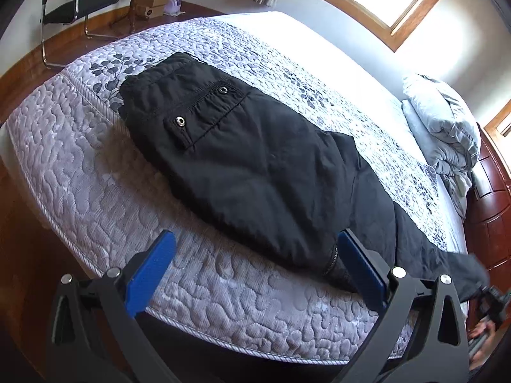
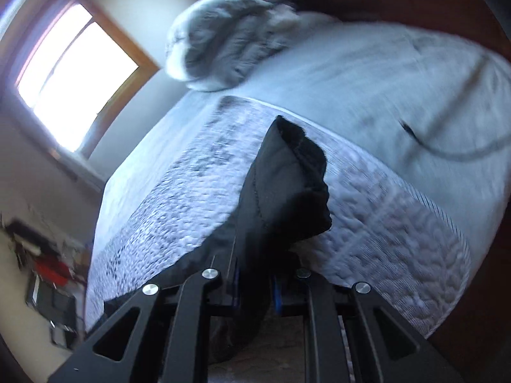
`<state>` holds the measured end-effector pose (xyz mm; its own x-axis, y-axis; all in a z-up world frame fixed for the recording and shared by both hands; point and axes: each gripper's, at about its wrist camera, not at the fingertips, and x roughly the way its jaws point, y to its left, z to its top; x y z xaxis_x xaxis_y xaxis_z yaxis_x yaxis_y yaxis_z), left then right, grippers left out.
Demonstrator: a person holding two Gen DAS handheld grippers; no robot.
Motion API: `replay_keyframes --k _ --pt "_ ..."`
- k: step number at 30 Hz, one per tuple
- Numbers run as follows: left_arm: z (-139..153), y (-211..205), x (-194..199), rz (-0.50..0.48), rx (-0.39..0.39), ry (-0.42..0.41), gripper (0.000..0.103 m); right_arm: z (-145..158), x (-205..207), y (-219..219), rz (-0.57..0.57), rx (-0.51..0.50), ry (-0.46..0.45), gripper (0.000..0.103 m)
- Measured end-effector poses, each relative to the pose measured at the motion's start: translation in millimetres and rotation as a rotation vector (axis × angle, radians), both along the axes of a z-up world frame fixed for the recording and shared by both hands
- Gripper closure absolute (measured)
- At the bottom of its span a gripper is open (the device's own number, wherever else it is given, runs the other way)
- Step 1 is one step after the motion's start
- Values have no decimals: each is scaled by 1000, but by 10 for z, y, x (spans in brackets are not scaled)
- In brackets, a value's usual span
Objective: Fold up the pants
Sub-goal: 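Lift the leg cuffs with the right tool, fold them toward the waistband, release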
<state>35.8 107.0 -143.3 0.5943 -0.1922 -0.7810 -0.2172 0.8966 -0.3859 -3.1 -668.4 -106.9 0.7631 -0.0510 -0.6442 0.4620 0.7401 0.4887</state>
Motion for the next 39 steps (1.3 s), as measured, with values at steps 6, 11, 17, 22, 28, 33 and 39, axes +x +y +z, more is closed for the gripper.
replay_keyframes --k 6,11,17,22,28,33,39 --pt "-4 122 -155 28 -63 -12 3 505 321 884 187 -202 -8 88" --pt "29 229 -269 51 -72 -28 3 600 506 1480 304 -262 -14 88" --pt "115 312 -355 77 -86 -55 3 590 672 2028 414 -299 7 88" --pt "177 329 -389 79 -83 -73 3 423 796 2358 485 -306 49 88" --pt "193 341 -422 85 -96 -81 3 151 886 2743 570 -332 119 88" --pt "163 344 -439 86 -106 -72 3 -108 934 3061 632 -383 183 88" --pt "158 331 -469 85 -98 -71 3 -344 978 3343 681 -436 234 88"
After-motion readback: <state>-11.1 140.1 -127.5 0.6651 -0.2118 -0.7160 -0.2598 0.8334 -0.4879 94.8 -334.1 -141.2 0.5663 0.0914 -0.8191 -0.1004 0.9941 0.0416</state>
